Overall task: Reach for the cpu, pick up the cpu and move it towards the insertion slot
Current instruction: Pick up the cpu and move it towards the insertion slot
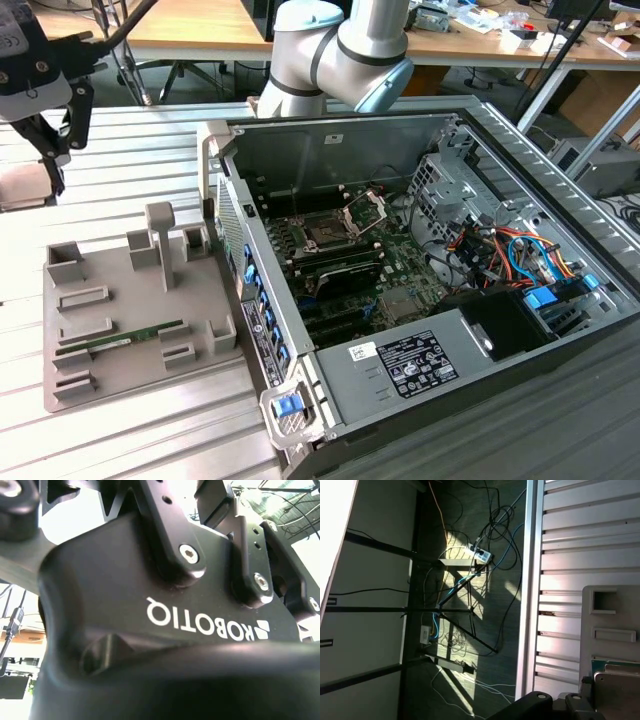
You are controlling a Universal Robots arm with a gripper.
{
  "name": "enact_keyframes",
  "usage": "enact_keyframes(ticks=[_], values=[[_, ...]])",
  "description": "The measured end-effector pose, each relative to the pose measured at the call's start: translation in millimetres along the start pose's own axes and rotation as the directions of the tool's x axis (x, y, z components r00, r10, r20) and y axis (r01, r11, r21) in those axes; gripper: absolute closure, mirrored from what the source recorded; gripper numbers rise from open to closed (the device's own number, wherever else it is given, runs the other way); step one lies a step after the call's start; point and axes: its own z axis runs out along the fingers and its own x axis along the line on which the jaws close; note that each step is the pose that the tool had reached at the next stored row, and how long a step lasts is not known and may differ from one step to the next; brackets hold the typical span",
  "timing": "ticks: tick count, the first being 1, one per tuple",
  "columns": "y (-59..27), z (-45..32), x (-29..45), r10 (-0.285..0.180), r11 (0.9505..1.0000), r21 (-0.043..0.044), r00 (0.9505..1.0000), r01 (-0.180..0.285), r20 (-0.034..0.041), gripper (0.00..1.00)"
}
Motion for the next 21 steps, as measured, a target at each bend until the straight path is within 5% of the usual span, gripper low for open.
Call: enact_keyframes(ticks=[21], values=[[0.7, -18.9, 0.2, 0.000, 1.0000, -0.0003, 1.0000, 0.000, 0.0000, 0.45]])
